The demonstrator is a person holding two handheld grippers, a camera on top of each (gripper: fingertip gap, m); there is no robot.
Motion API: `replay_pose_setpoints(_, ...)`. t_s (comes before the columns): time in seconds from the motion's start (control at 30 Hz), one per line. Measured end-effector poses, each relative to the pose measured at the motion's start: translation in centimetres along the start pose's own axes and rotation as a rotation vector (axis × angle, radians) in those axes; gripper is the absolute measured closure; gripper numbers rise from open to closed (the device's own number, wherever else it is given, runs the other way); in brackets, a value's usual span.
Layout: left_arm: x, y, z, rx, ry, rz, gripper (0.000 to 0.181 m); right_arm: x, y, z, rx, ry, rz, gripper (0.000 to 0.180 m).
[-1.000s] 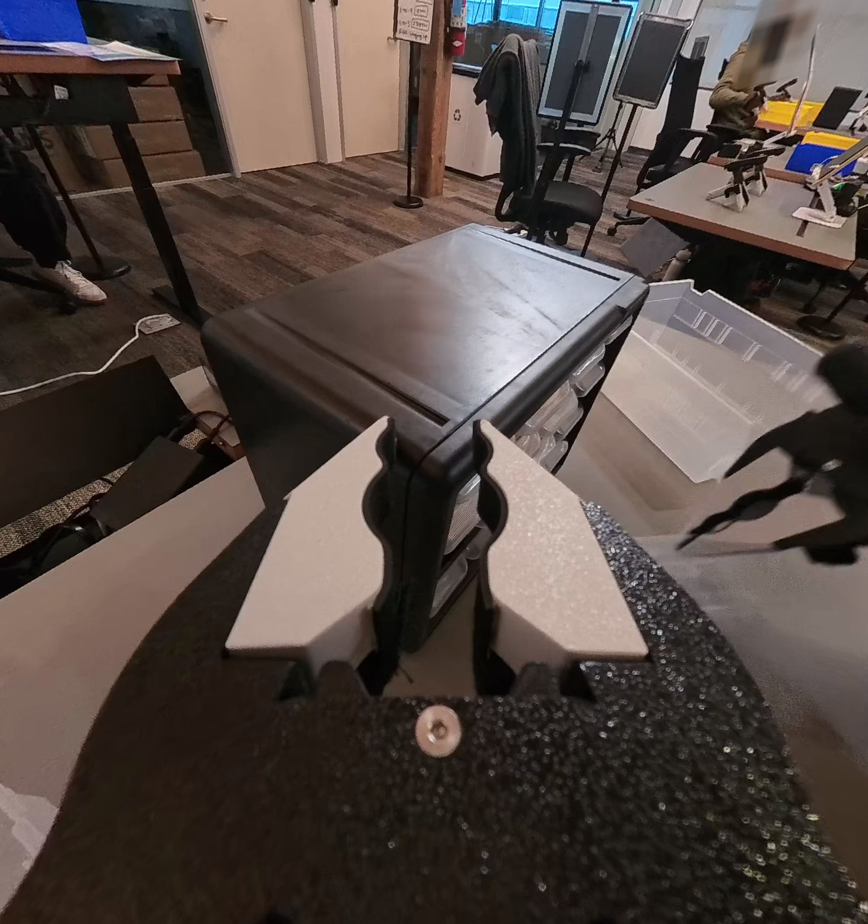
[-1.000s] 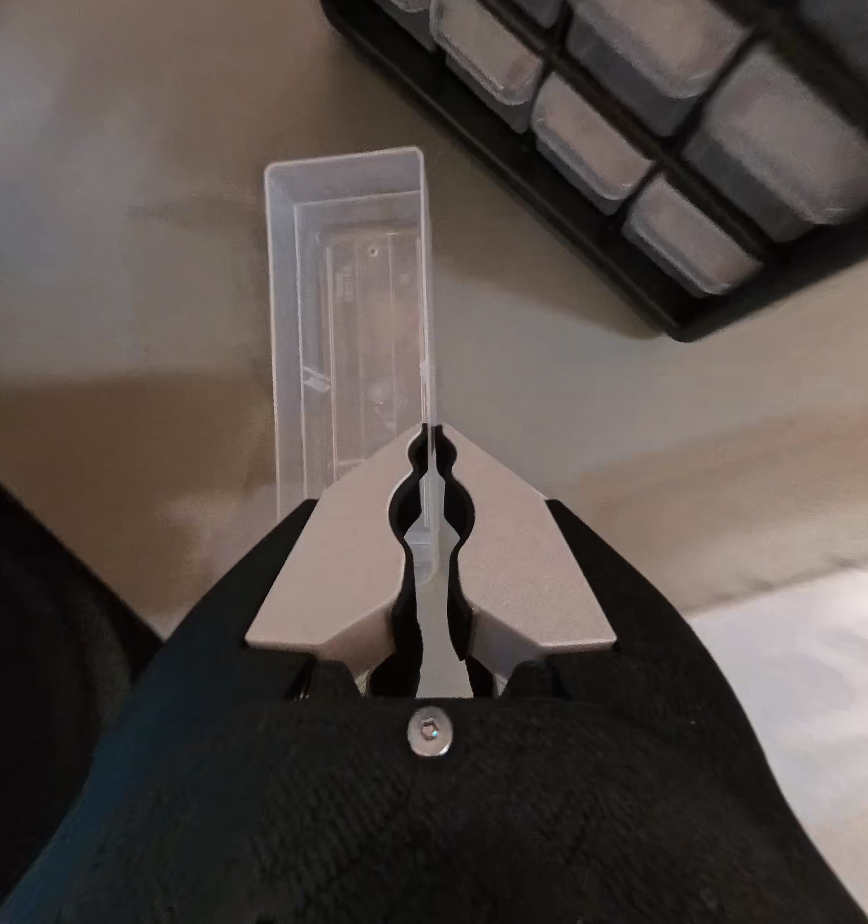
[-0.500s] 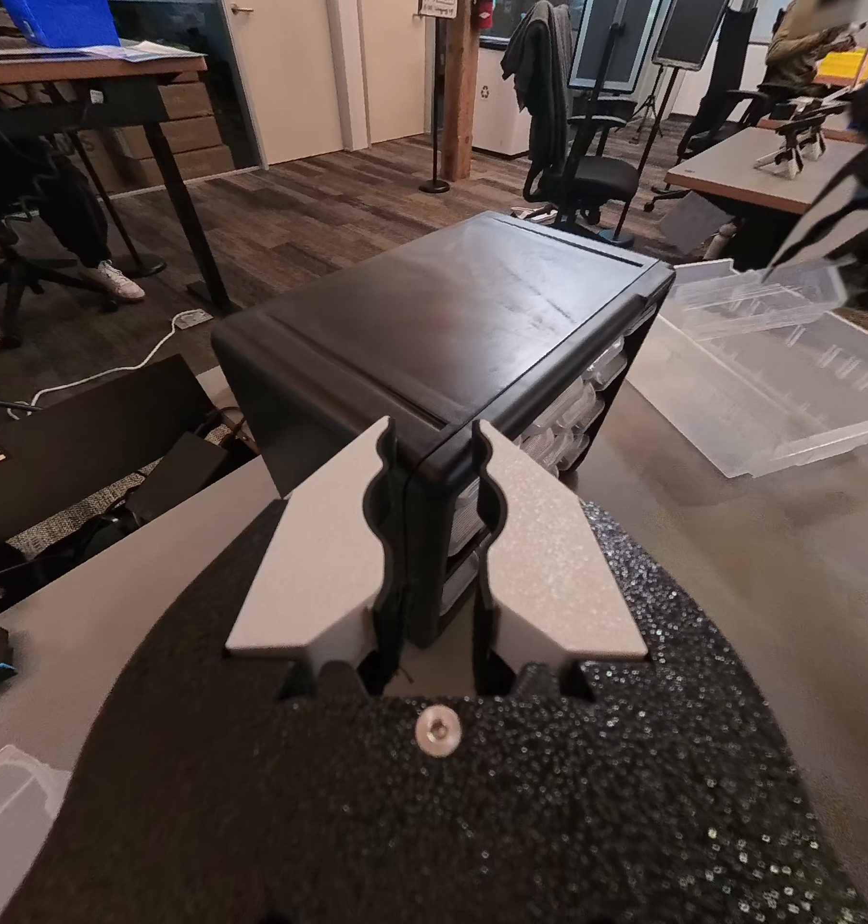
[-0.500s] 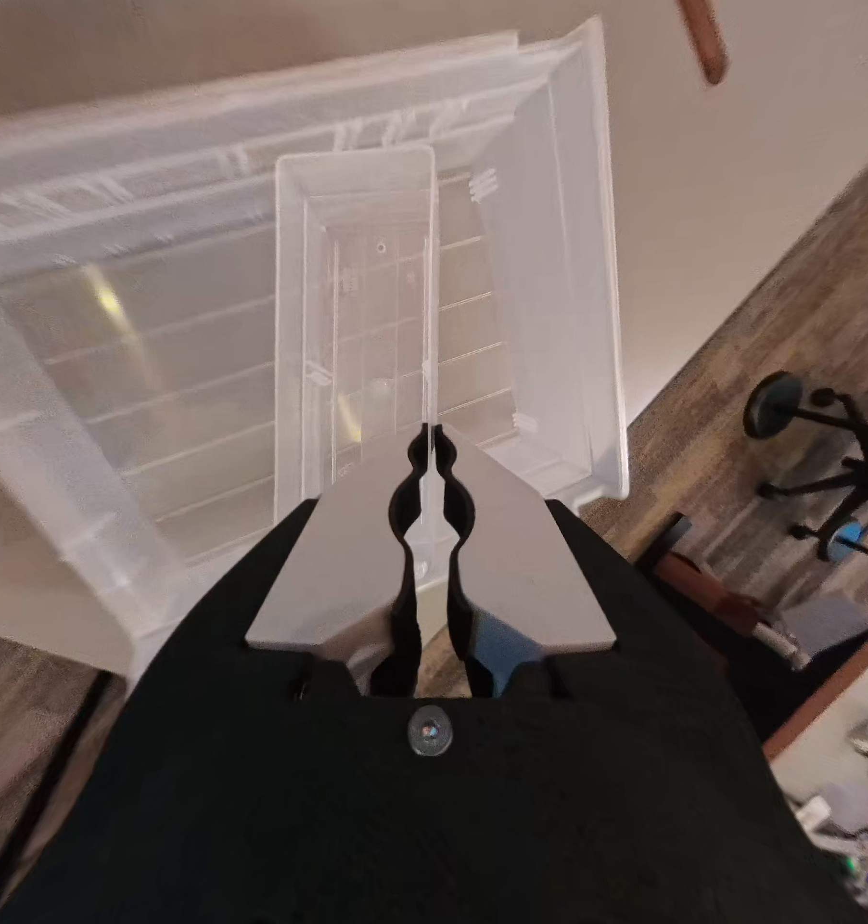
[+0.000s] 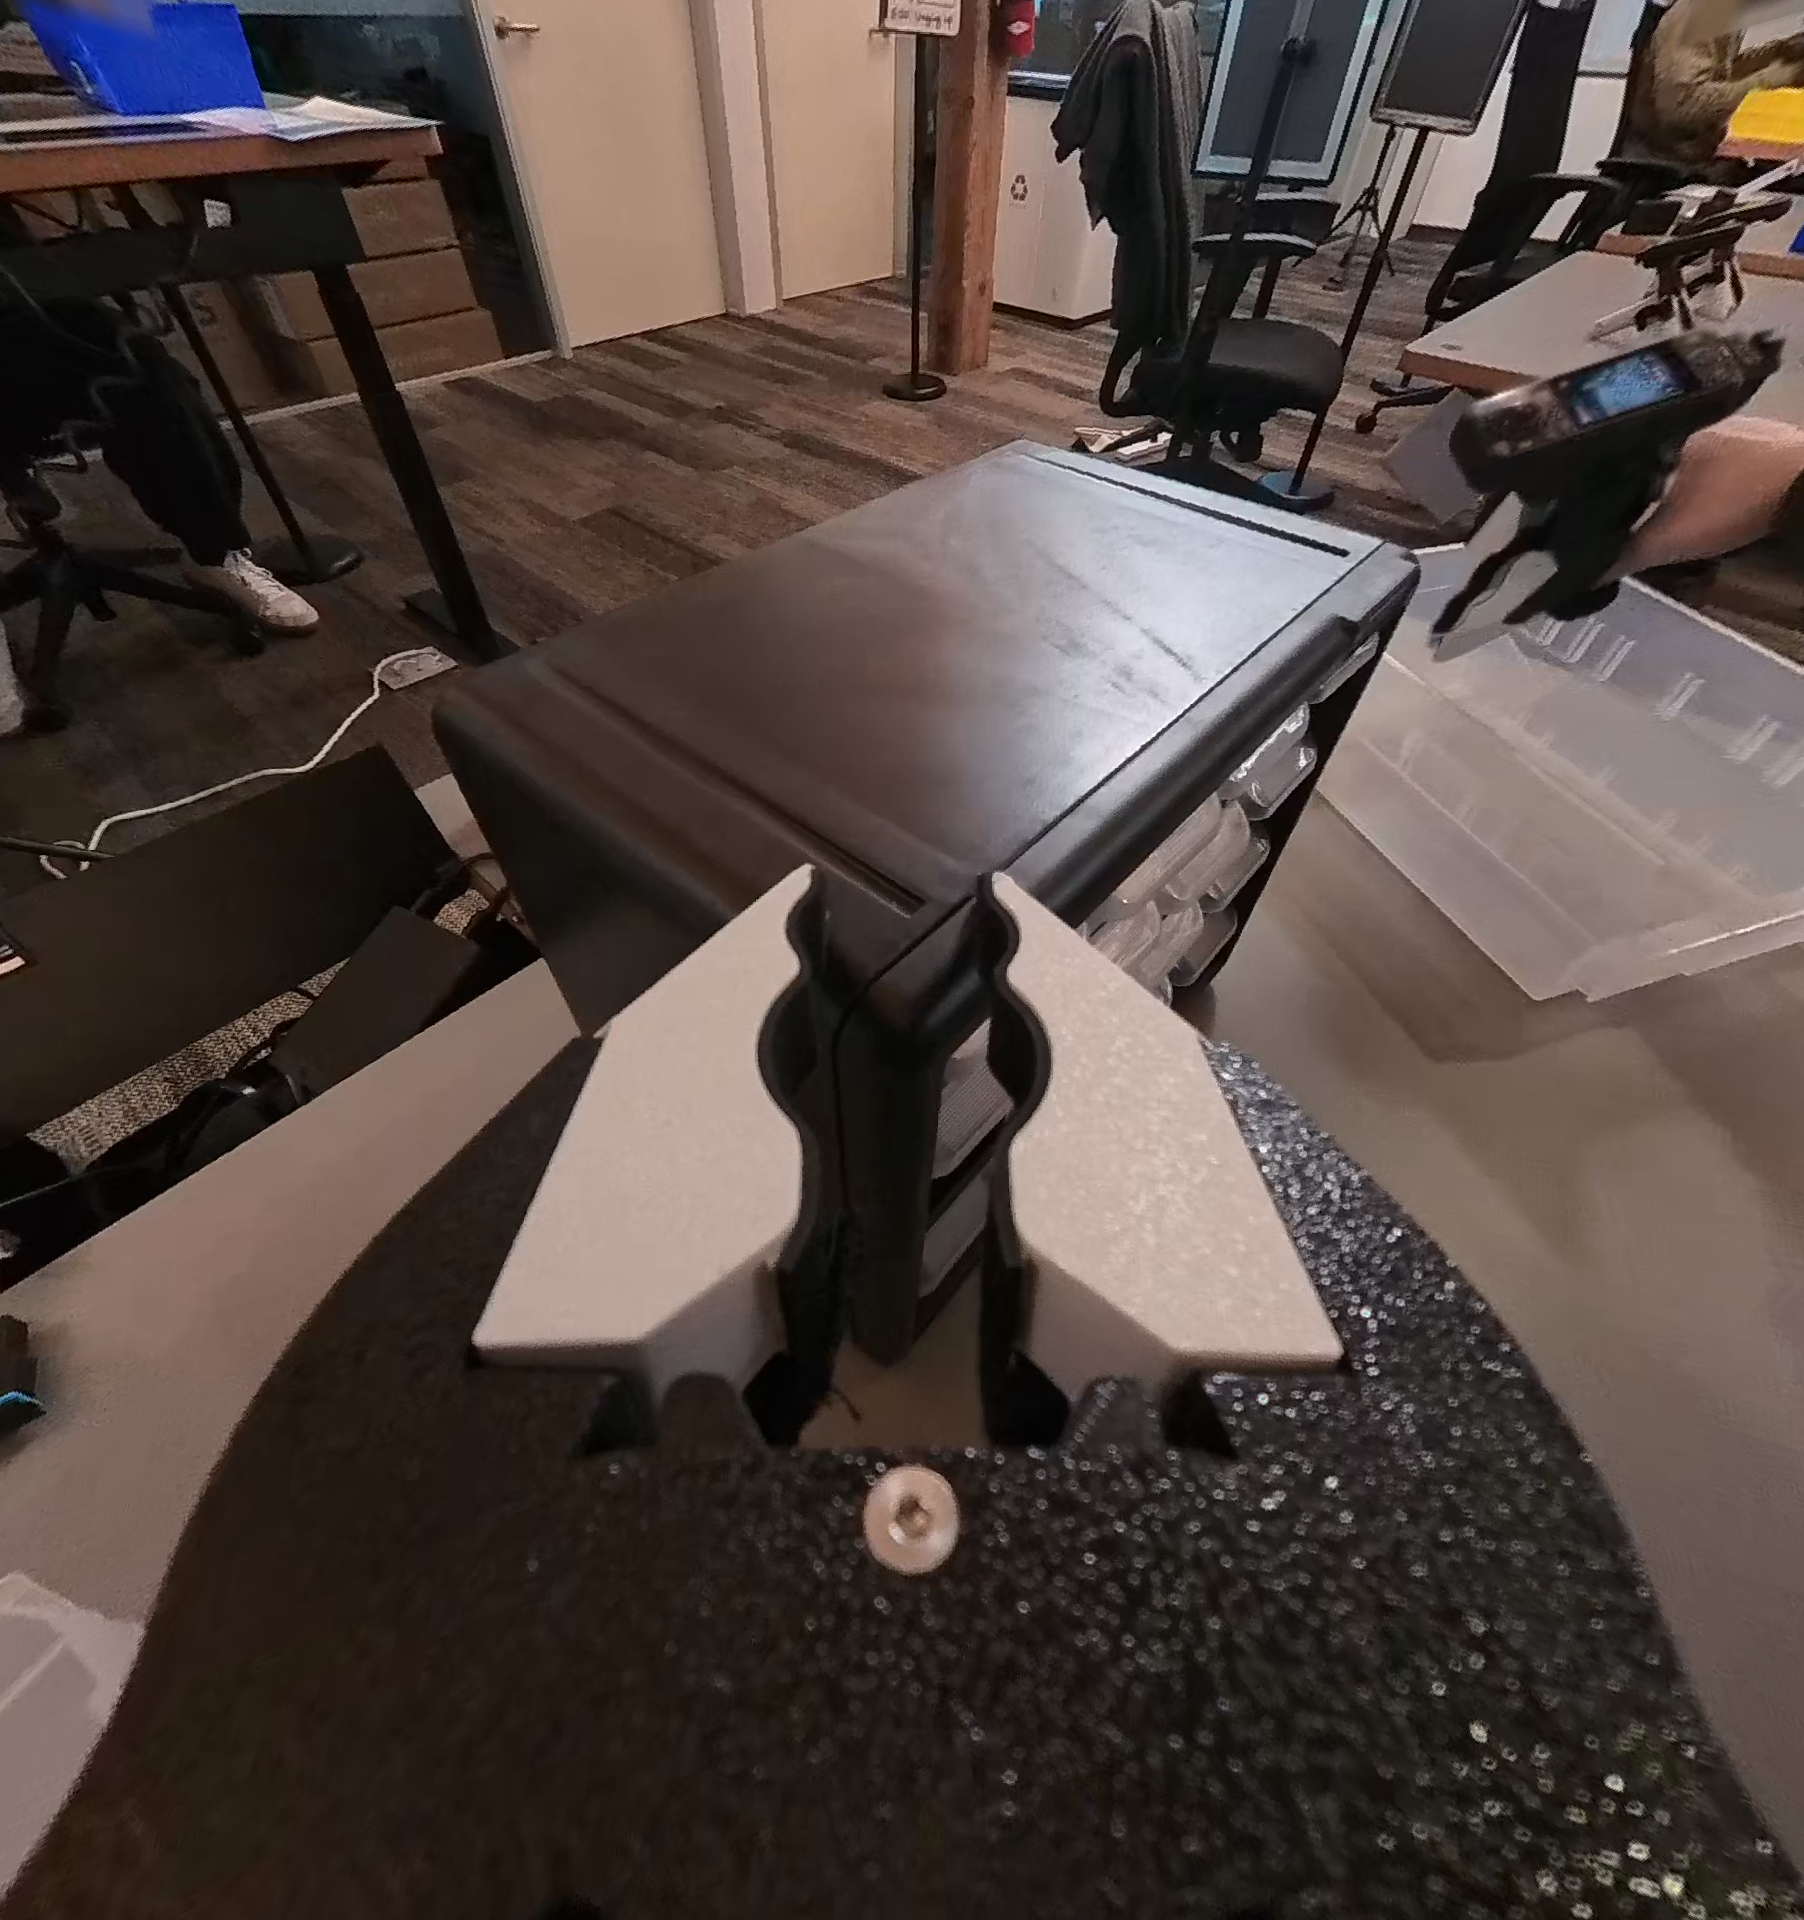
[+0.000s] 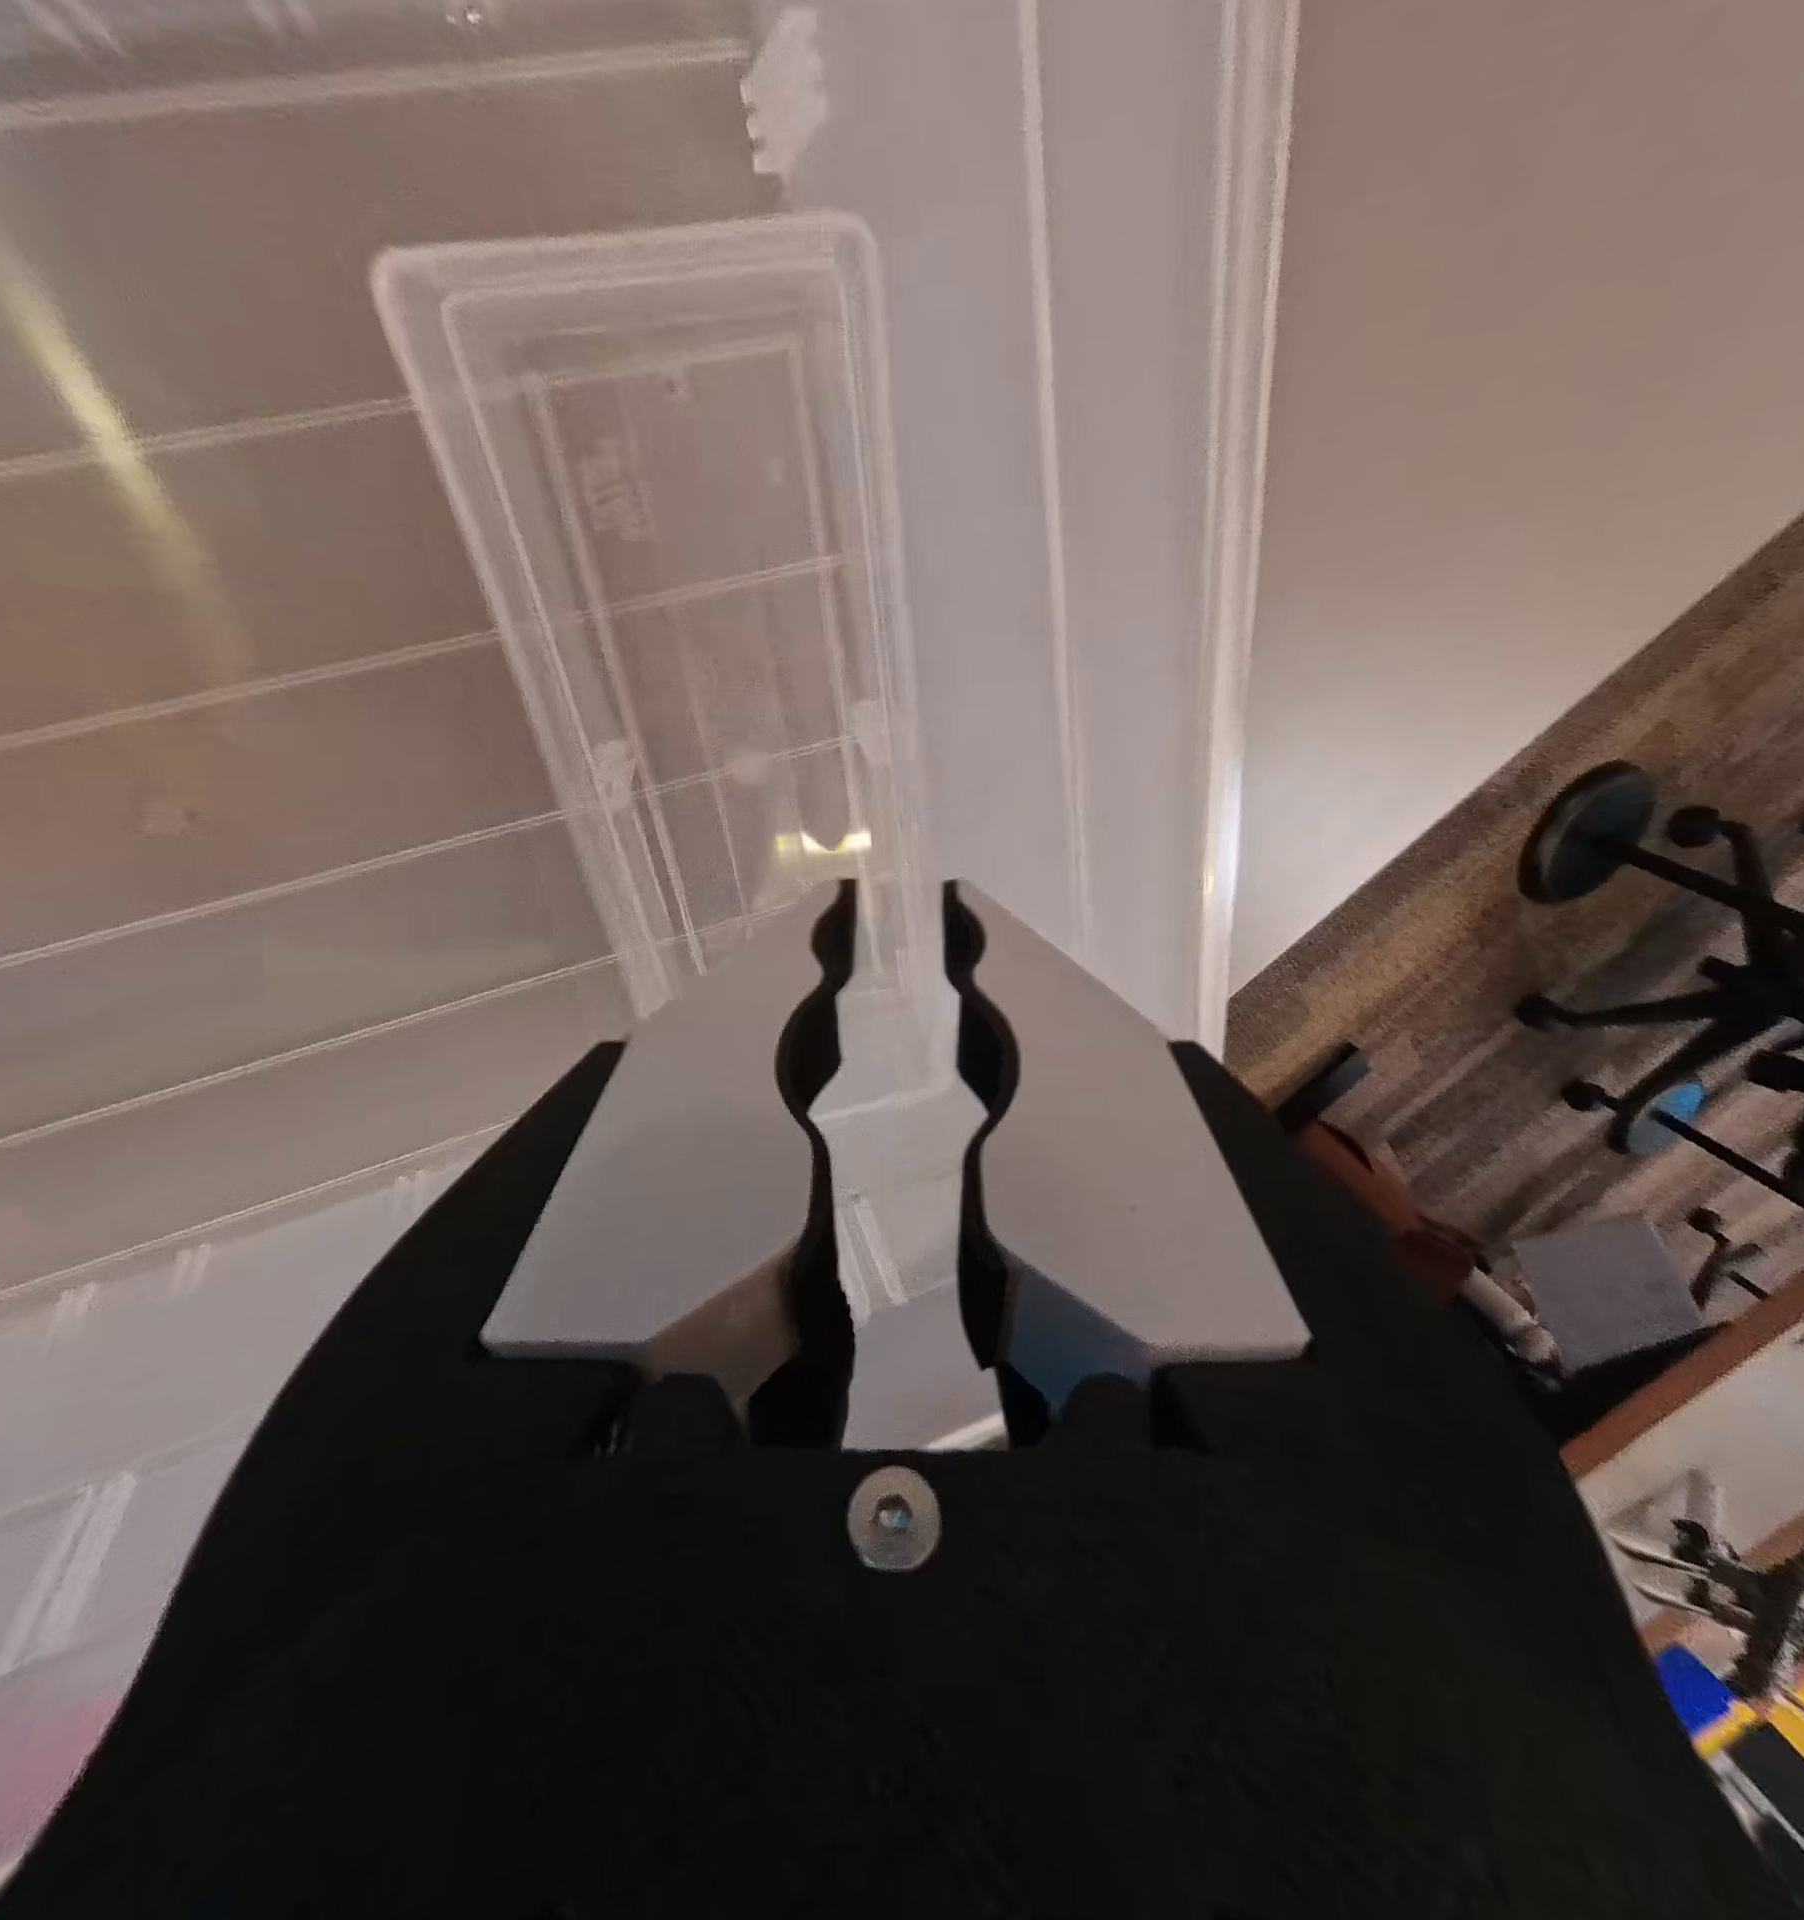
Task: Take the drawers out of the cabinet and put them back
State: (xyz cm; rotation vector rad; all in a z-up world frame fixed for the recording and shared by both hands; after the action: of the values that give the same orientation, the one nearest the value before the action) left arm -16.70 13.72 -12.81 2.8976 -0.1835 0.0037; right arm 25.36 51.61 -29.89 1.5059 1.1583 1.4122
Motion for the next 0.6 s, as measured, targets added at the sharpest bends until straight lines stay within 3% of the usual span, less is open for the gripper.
replay_pose_setpoints(0.13,0.0,0.0,0.0,0.005,-0.014,-0.003,0.158,-0.2,0.8,-0.5,0.011,-0.016,0.059,0.149)
replay_pose_setpoints(0.27,0.1,0.0,0.0,0.003,-0.011,0.002,0.156,-1.0,4.8,-2.2,0.108,-0.027,0.199,0.148)
replay_pose_setpoints(0.43,0.2,0.0,0.0,0.004,-0.009,0.014,0.155,-7.3,13.5,-10.2,0.461,-0.004,0.375,0.15)
replay_pose_setpoints(0.6,0.3,0.0,0.0,0.01,-0.001,0.032,0.155,-19.1,18.0,-20.4,0.821,0.123,0.359,0.153)
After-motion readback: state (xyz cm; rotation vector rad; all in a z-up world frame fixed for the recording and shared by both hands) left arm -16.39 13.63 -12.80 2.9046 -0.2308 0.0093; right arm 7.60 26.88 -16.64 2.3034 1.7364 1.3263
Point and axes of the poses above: each gripper's, where its closed fingertips meet, y back along the fingers, z out of its underside, x = y × z across the jaws, the point moved 2 cm from there along y, back along the fingers, and after that the axes turned 3 degrees about x, right-handed, at the moved point
